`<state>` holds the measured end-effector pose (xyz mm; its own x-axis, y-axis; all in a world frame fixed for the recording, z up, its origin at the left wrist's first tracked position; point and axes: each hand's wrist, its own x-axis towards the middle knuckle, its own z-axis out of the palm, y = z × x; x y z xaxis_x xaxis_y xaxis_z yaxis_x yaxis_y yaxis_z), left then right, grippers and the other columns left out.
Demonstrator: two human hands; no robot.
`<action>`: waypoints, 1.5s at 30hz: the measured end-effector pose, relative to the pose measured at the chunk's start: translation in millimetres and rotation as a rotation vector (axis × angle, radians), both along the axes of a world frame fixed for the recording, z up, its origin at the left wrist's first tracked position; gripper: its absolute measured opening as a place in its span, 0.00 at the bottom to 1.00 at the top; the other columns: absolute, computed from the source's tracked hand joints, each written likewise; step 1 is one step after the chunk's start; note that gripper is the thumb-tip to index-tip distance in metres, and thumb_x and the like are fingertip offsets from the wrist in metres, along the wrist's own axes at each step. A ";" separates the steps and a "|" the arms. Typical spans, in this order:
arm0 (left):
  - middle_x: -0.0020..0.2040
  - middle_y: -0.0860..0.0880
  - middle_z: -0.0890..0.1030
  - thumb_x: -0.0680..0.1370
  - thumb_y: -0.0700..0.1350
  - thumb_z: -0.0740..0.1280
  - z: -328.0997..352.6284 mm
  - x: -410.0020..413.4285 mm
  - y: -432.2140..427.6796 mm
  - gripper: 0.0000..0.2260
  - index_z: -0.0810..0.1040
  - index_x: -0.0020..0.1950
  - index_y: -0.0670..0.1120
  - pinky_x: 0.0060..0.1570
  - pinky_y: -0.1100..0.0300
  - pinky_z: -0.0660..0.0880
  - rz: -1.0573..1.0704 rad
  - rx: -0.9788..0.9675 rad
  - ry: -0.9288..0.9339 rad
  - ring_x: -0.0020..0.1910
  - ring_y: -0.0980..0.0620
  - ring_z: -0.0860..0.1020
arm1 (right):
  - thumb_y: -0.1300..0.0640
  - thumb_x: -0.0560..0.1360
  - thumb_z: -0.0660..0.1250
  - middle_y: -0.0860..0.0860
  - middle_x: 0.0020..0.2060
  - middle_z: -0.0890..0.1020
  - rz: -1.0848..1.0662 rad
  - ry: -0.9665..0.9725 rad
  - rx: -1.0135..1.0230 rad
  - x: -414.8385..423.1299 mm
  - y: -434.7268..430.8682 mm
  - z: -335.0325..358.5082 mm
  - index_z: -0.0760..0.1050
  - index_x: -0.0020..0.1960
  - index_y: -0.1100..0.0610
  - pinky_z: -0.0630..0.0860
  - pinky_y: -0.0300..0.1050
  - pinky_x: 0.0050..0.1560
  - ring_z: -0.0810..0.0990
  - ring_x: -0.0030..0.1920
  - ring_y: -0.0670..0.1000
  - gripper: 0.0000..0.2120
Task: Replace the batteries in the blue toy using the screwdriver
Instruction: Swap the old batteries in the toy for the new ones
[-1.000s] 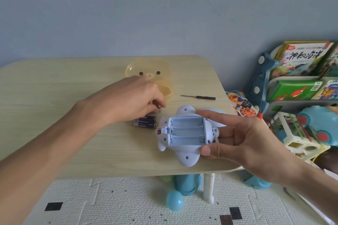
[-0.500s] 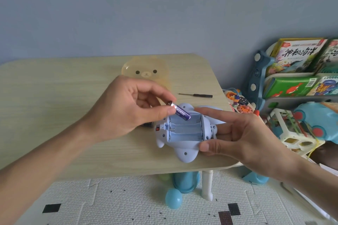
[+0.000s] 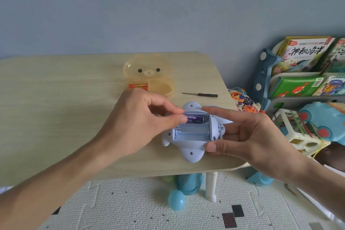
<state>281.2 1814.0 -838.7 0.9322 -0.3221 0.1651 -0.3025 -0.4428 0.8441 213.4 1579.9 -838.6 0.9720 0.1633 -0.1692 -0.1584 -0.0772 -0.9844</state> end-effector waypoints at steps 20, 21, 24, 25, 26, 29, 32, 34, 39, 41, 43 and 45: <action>0.36 0.57 0.88 0.71 0.48 0.82 39.8 48.2 53.8 0.04 0.91 0.43 0.57 0.32 0.76 0.70 0.041 0.425 -0.104 0.28 0.67 0.77 | 0.65 0.61 0.77 0.60 0.50 0.90 -0.004 0.025 0.051 1.1 -2.5 -0.3 0.80 0.66 0.52 0.86 0.45 0.51 0.89 0.52 0.58 0.34; 0.36 0.56 0.88 0.71 0.49 0.83 33.8 49.3 52.9 0.04 0.91 0.43 0.58 0.32 0.73 0.70 0.028 0.483 -0.131 0.30 0.64 0.78 | 0.65 0.61 0.78 0.61 0.50 0.90 -0.004 0.025 0.056 1.0 -2.5 -0.3 0.81 0.66 0.51 0.86 0.45 0.51 0.90 0.52 0.58 0.34; 0.36 0.55 0.88 0.72 0.50 0.82 21.3 52.2 47.9 0.04 0.90 0.44 0.59 0.36 0.64 0.72 -0.036 0.589 -0.163 0.32 0.59 0.80 | 0.64 0.60 0.78 0.61 0.49 0.90 -0.004 0.022 0.058 1.0 -2.0 0.2 0.82 0.65 0.50 0.86 0.44 0.50 0.90 0.51 0.58 0.34; 0.37 0.56 0.88 0.72 0.51 0.82 19.4 52.6 45.6 0.04 0.90 0.44 0.59 0.37 0.61 0.75 -0.058 0.602 -0.163 0.33 0.58 0.81 | 0.64 0.60 0.78 0.61 0.49 0.90 -0.004 0.021 0.048 0.7 -2.0 0.4 0.81 0.66 0.50 0.86 0.44 0.50 0.90 0.51 0.58 0.34; 0.37 0.56 0.88 0.72 0.51 0.82 17.6 53.8 44.1 0.04 0.90 0.44 0.59 0.39 0.60 0.76 -0.076 0.608 -0.167 0.34 0.58 0.82 | 0.64 0.60 0.78 0.60 0.49 0.90 -0.003 0.021 0.038 0.3 -2.3 0.8 0.80 0.66 0.50 0.86 0.43 0.50 0.90 0.51 0.58 0.34; 0.33 0.56 0.86 0.71 0.51 0.83 14.1 55.8 40.3 0.05 0.90 0.44 0.59 0.35 0.64 0.72 -0.111 0.617 -0.174 0.30 0.59 0.80 | 0.65 0.62 0.78 0.60 0.49 0.90 0.006 0.023 0.026 -0.2 -2.4 0.8 0.79 0.67 0.50 0.86 0.43 0.50 0.90 0.51 0.57 0.34; 0.32 0.58 0.84 0.71 0.49 0.83 11.8 57.2 36.2 0.08 0.90 0.48 0.58 0.33 0.66 0.70 -0.135 0.624 -0.181 0.33 0.60 0.80 | 0.67 0.64 0.77 0.60 0.49 0.90 0.018 0.019 0.011 0.0 -2.4 0.9 0.79 0.68 0.50 0.86 0.44 0.51 0.90 0.51 0.57 0.34; 0.35 0.62 0.84 0.72 0.47 0.83 10.4 57.2 32.8 0.10 0.90 0.52 0.56 0.37 0.66 0.74 -0.178 0.623 -0.164 0.39 0.60 0.82 | 0.68 0.65 0.76 0.59 0.49 0.90 0.021 0.020 0.005 0.4 -2.9 0.8 0.78 0.69 0.51 0.86 0.43 0.50 0.90 0.51 0.56 0.34; 0.42 0.59 0.87 0.75 0.44 0.80 12.8 60.5 33.7 0.15 0.88 0.60 0.56 0.42 0.70 0.77 -0.220 0.551 -0.147 0.39 0.61 0.83 | 0.69 0.65 0.76 0.59 0.50 0.90 0.031 0.023 0.016 0.8 -2.8 -0.6 0.78 0.69 0.52 0.86 0.44 0.51 0.89 0.52 0.56 0.34; 0.44 0.57 0.87 0.75 0.42 0.80 19.7 59.3 36.5 0.17 0.87 0.60 0.58 0.44 0.66 0.81 -0.200 0.435 -0.136 0.38 0.58 0.84 | 0.68 0.65 0.76 0.59 0.51 0.90 0.037 0.019 0.023 0.9 -3.6 -1.0 0.78 0.69 0.52 0.85 0.45 0.53 0.89 0.53 0.57 0.33; 0.47 0.54 0.87 0.76 0.39 0.78 25.6 56.5 37.4 0.18 0.87 0.62 0.57 0.49 0.57 0.85 -0.206 0.299 -0.085 0.43 0.52 0.87 | 0.67 0.65 0.76 0.58 0.51 0.90 0.043 0.009 0.019 1.1 -4.3 -1.3 0.78 0.68 0.52 0.85 0.45 0.54 0.89 0.54 0.56 0.32; 0.49 0.53 0.87 0.78 0.39 0.75 29.7 52.7 35.7 0.16 0.86 0.64 0.53 0.48 0.53 0.87 -0.251 0.193 -0.007 0.47 0.48 0.89 | 0.66 0.65 0.77 0.58 0.51 0.90 0.044 0.000 0.006 1.4 -4.5 -1.6 0.79 0.68 0.51 0.85 0.46 0.54 0.89 0.54 0.56 0.32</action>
<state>333.9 1849.7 -808.9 0.8187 -0.5680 0.0846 -0.4280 -0.5052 0.7494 214.8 1575.4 -840.2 0.9638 0.2071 -0.1677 -0.1544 -0.0787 -0.9849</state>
